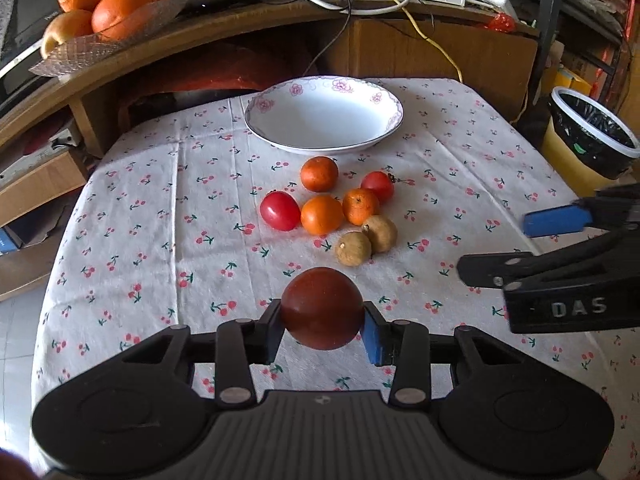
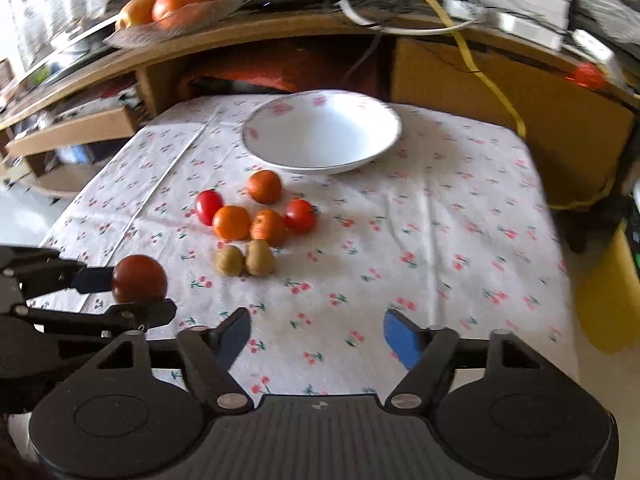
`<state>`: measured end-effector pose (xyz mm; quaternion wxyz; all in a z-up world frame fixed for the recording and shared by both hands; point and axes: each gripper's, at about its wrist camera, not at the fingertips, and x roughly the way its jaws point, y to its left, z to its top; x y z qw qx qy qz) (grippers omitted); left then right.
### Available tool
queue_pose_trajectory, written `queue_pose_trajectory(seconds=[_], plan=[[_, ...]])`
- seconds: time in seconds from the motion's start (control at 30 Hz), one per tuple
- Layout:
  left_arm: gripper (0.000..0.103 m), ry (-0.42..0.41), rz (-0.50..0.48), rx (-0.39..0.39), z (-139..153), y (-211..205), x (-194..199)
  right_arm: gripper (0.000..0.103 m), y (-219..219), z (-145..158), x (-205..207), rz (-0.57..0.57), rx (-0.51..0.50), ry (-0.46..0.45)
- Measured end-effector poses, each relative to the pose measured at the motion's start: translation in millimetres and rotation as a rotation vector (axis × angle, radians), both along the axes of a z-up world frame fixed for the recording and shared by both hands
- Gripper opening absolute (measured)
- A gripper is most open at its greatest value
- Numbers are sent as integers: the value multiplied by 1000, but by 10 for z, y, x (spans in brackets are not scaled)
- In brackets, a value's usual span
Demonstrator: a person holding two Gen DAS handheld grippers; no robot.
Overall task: Organize fruits
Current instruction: 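Grasp a small brown fruit with the right tool while the left tool holds the tomato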
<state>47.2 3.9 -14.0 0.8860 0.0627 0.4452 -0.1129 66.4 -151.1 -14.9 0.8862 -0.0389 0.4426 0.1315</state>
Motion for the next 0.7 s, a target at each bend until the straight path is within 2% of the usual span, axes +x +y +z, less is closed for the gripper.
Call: queue_pose_trajectory(seconds=[0.07, 0.2, 0.4, 0.53, 0.7], plan=[[48, 5, -23, -3, 4, 30, 43, 52, 34, -43, 87, 29, 15, 21], [48, 13, -36, -23, 17, 97, 142, 51, 139, -116, 251, 95, 10, 19], [48, 24, -60, -33, 3, 141, 266, 40, 301, -213, 407, 185, 11, 42], [48, 25, -56, -54, 11, 202, 330, 29, 340, -278, 509, 225, 0, 54], [48, 35, -57, -73, -23, 220, 380, 28, 335, -295, 585, 256, 25, 60]])
